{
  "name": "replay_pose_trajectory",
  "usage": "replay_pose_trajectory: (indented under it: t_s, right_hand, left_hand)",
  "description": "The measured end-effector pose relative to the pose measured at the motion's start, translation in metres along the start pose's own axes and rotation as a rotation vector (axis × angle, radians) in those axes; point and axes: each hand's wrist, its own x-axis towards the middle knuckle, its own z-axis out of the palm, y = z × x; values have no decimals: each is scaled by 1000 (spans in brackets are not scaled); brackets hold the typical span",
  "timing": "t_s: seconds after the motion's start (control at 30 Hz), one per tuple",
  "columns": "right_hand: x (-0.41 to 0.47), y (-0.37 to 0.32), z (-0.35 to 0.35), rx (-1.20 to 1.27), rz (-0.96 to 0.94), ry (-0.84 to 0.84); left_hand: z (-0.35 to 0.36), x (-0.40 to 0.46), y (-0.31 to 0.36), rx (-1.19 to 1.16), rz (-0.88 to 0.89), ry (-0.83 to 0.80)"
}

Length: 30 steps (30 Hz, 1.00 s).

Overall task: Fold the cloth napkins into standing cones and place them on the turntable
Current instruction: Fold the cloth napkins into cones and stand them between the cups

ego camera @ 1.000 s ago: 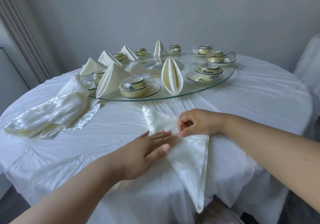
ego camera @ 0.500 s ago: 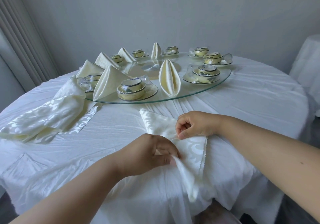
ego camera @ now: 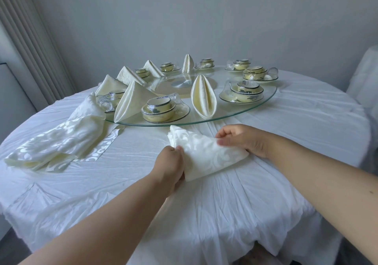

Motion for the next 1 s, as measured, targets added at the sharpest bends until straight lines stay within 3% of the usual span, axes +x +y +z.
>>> replay_pose_trajectory:
  t_s: [0.33,0.47,0.73,1.0]
  right_hand:
    - [5,-1,1,-338,-28,170]
    - [8,-3,4,-399,-3,166]
    - [12,5,10,-468,-31,263]
    - [8,10,10,-599,-55,352]
  left_hand:
    - [4,2,17,-104,-166,32]
    - [-2,14,35,-48,-98,37]
    - [1,33,23,448,82,274]
    - [8,34,22,626,180,326]
